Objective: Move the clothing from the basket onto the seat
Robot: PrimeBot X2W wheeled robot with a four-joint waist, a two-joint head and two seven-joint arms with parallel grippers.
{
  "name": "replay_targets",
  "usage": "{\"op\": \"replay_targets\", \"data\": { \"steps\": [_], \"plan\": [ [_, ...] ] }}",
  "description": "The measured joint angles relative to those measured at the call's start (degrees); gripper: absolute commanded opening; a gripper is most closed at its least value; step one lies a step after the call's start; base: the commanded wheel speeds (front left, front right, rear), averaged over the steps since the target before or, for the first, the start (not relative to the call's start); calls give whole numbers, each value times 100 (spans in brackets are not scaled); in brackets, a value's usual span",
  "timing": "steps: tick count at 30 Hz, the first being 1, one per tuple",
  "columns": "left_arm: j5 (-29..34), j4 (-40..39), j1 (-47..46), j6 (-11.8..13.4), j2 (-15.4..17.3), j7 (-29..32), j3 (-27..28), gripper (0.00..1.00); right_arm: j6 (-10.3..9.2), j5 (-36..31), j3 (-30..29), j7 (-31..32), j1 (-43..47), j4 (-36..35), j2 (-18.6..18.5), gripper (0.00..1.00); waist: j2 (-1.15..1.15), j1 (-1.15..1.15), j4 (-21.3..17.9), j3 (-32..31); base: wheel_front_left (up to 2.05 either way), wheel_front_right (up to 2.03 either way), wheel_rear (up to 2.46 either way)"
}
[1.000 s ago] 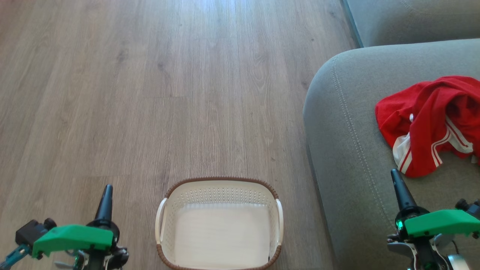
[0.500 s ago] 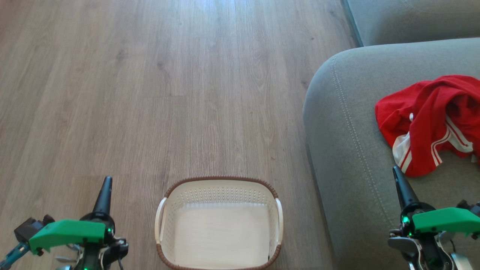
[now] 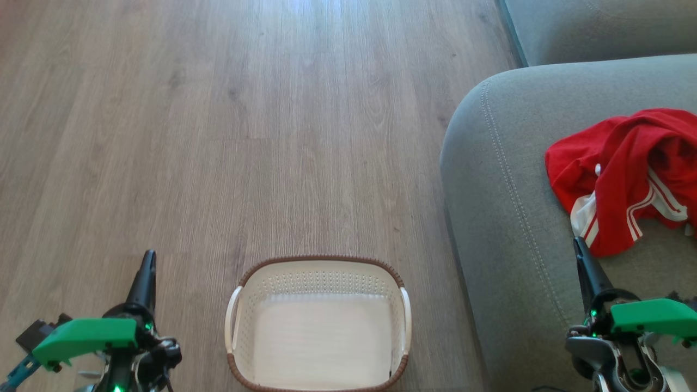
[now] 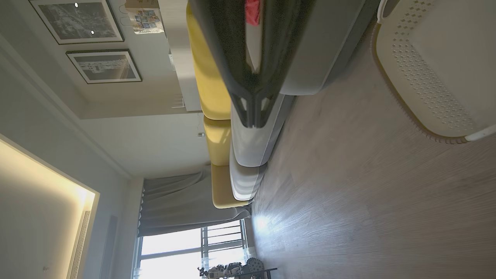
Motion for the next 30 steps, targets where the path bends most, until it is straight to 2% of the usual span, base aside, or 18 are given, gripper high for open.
{"op": "replay_targets", "data": {
  "steps": [13,30],
  "plan": [
    [-610,49,-86,-152,-100,190,189,0,0,634,-104,119,-123,68,21,0,0,0,-3,10,0,0,0],
    [-614,51,-130,-152,-118,191,205,0,0,650,-112,126,-122,78,43,0,0,0,-3,10,0,0,0]
  ]
}}
